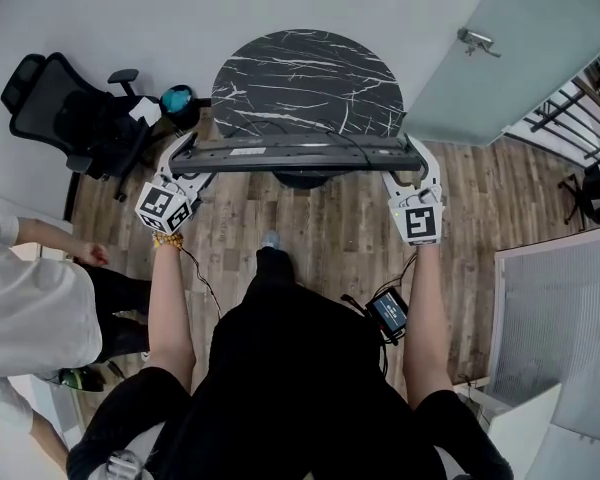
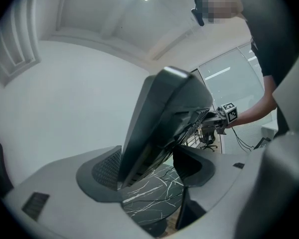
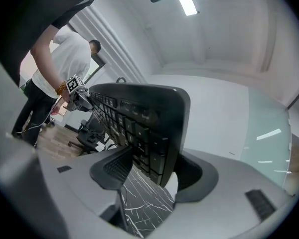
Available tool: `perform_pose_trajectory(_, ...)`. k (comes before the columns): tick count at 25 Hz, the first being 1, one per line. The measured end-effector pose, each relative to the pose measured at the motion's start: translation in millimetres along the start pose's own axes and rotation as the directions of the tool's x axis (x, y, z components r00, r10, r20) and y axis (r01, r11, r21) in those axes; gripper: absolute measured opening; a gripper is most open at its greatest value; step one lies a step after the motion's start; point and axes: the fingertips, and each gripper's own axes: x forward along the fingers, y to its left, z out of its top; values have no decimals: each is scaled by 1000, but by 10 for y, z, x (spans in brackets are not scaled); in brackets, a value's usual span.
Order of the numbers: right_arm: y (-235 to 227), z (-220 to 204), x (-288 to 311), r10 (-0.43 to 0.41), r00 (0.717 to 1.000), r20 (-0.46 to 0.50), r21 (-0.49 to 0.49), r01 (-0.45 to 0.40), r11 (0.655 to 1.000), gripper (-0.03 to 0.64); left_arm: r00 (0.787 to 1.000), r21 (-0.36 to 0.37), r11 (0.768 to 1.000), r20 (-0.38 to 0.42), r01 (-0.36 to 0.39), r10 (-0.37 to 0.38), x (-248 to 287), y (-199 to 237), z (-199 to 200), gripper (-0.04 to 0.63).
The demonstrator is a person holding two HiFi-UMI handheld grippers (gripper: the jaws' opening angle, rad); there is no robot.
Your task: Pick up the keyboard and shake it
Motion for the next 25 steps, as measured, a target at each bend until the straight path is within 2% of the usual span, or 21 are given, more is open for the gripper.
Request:
perform_pose_trajectory(6, -35, 0, -57, -94, 996, -11, -85, 92, 992, 245, 999, 65, 997, -22, -33, 35, 46, -14, -19, 308)
perform_pose_trajectory(8, -27, -25, -65, -101, 994, -27, -98, 98, 990, 244, 999, 86, 996, -25, -38, 40, 49, -21, -21, 308)
perform_pose_trajectory(16, 50, -85, -43, -40, 998, -46, -35, 39, 999, 245, 999, 56, 998, -11, -41, 42, 27, 19, -12, 308)
perform_pose_trajectory(25, 241, -275, -21, 96, 993, -73, 150, -85, 985, 247, 999, -22, 999, -36, -28, 28, -24, 64, -147, 308)
